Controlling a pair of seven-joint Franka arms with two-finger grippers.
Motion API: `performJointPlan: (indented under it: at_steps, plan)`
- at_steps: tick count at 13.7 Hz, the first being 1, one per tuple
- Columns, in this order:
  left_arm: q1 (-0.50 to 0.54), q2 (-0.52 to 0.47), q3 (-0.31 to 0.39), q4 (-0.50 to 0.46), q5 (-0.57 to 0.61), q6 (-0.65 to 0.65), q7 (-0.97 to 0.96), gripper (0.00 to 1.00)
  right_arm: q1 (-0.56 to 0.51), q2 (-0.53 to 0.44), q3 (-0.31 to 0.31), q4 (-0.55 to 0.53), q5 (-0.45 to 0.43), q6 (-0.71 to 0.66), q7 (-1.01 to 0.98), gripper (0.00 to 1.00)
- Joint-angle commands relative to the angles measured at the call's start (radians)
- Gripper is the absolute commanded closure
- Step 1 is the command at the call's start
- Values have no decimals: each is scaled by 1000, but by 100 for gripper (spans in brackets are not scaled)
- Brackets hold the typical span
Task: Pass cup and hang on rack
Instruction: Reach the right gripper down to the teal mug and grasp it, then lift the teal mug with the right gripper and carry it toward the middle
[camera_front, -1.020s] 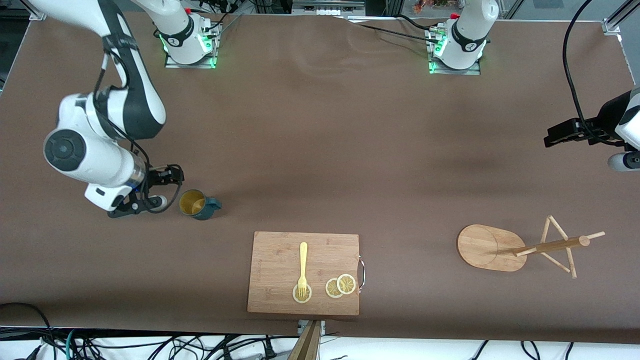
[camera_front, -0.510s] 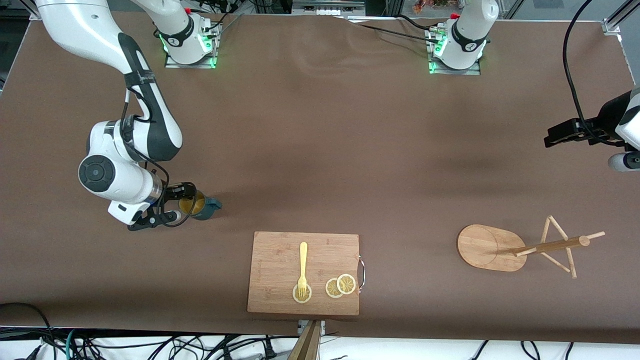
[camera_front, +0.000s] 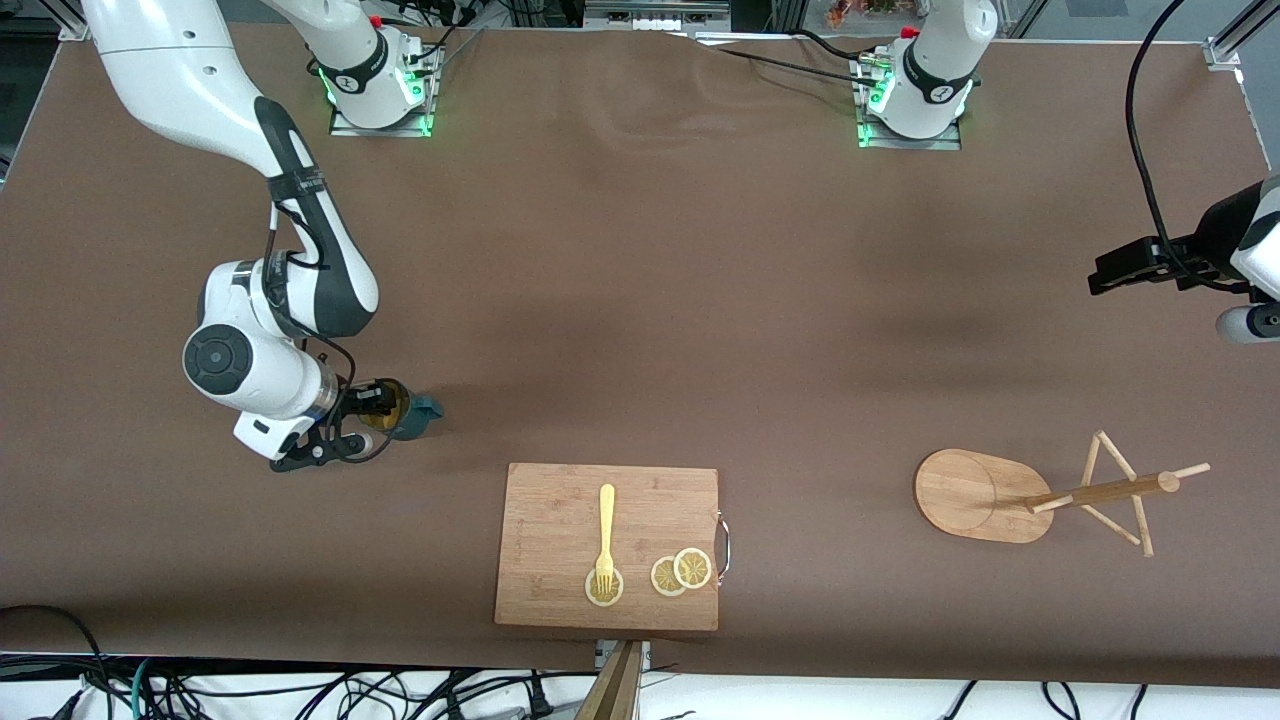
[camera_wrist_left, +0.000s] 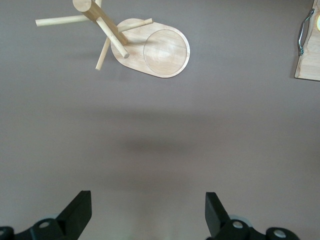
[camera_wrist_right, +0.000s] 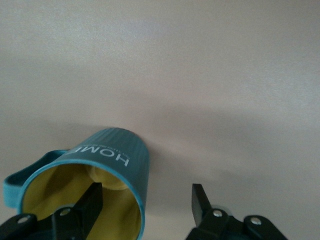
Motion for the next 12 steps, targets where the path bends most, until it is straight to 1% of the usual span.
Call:
performJointPlan:
  at_steps: [1,4,5,6,10,12]
  plan:
    - [4,13,3,30,-25,-7,13,0,-1,17,3,6,19,20,12,51]
    - [5,14,3,30,-25,-7,13,0,-1,26,3,6,29,31,13,83]
    - [5,14,3,30,-25,-7,13,0,-1,26,3,6,60,31,13,92]
    - [5,14,3,30,-25,-7,13,0,0,26,3,6,69,30,12,100]
    - [4,14,3,30,-25,-7,13,0,28,26,3,8,71,22,13,100]
    - [5,14,3,30,-25,-7,13,0,74,20,3,12,71,20,63,100]
